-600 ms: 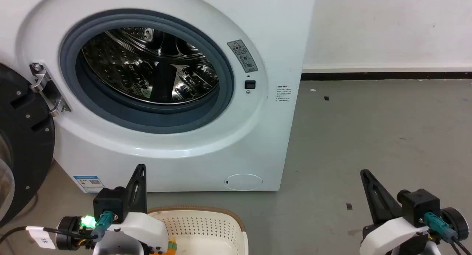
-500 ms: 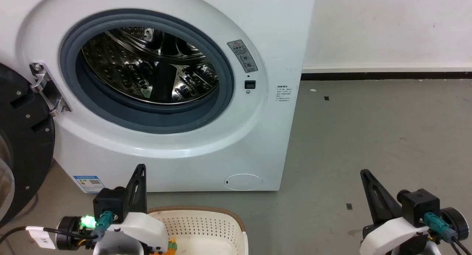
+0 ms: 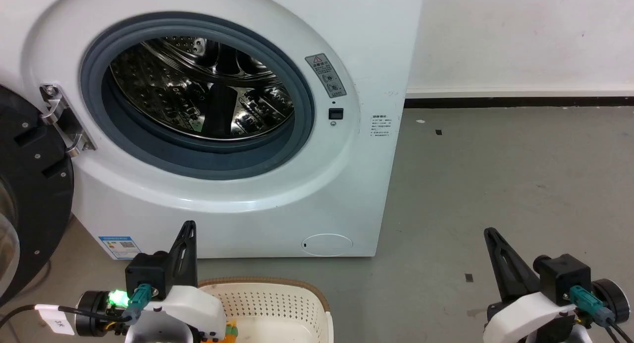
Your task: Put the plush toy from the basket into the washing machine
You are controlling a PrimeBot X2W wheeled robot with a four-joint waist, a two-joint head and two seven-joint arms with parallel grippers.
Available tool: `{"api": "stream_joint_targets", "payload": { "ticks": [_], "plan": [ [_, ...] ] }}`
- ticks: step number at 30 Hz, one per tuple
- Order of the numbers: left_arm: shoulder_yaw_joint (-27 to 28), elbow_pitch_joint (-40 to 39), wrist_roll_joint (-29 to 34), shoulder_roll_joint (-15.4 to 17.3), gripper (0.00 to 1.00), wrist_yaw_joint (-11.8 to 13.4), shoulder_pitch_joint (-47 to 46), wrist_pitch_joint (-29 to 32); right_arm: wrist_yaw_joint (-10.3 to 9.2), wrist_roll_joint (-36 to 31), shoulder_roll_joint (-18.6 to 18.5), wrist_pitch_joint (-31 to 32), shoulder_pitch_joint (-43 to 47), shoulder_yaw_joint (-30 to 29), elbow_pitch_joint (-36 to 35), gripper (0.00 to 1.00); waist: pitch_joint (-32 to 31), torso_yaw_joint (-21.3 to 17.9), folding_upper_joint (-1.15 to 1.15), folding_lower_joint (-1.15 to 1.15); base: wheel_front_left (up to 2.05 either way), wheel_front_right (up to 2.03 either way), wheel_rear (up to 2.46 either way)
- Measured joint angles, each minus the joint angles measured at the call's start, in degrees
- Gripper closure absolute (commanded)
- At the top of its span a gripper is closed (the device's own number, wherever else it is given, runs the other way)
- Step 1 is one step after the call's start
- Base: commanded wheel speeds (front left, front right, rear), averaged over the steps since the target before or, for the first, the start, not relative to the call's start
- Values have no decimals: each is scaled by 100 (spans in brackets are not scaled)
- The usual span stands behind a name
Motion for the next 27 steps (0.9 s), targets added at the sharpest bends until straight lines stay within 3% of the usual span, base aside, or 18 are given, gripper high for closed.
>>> {"api": "stream_joint_targets", "payload": {
  "ticks": [27],
  "plan": [
    [0, 0, 0, 0, 100, 0, 0, 0, 0, 0, 0, 0, 0, 2, 0, 100, 0, 0, 0, 0, 0, 0, 0]
  ]
}}
